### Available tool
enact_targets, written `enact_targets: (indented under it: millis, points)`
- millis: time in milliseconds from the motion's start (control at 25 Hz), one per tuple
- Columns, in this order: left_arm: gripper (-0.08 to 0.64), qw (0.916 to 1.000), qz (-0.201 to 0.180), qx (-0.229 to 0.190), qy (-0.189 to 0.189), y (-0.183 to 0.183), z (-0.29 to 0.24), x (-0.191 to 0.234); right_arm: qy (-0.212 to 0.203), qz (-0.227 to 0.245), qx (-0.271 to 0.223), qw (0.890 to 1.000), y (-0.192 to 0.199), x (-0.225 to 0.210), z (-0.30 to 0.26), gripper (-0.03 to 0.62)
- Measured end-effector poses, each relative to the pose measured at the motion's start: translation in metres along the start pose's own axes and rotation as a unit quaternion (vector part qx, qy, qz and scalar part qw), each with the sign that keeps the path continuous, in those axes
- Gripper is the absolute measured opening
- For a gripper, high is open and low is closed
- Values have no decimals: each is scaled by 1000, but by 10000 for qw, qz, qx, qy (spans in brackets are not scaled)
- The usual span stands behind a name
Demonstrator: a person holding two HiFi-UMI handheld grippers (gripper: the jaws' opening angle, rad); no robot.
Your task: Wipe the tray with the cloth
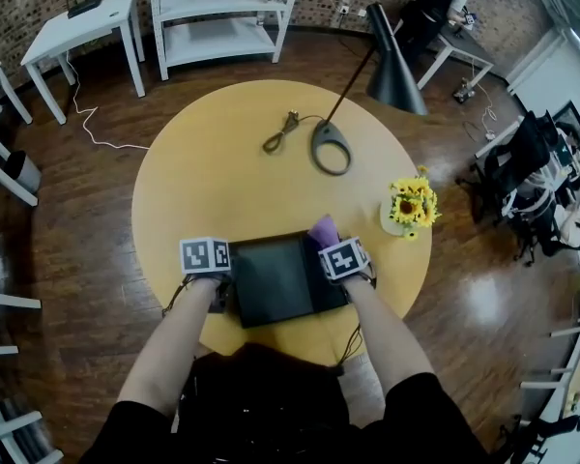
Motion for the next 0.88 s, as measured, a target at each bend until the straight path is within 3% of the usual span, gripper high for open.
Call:
enact_targets:
  millis: [80, 280, 440, 520, 720, 880]
  points:
    - [123, 10000, 41, 1, -5, 1, 1, 1, -47, -90, -28, 9999, -1, 6, 5, 101]
    - [118, 9999, 163, -17, 7, -1, 2, 3, -794, -474, 19, 9957, 13, 27, 11, 101]
    - [115, 9997, 246, -70, 31, -1, 5, 6, -1057, -877, -68, 9905, 30, 29, 6, 101]
    - [115, 9997, 221, -61, 28, -2, 4, 6, -951, -1027, -79, 9901, 37, 19, 5, 101]
    - [115, 9998, 199, -33, -5, -2, 4, 7, -310, -512, -51, 9982, 48, 6, 8, 101]
    - [114, 9997, 233, -66, -24, -1, 4, 7, -148, -387, -472, 9980, 33, 12, 15, 102]
Point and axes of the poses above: the fingertips, and each gripper's own axes: z backward along the fingers, x to its left, y out of its underside, the point moved 7 cm from there along z, backward along the fingers, and after that the axes turned 3 degrees about x, right-handed, at the moved point
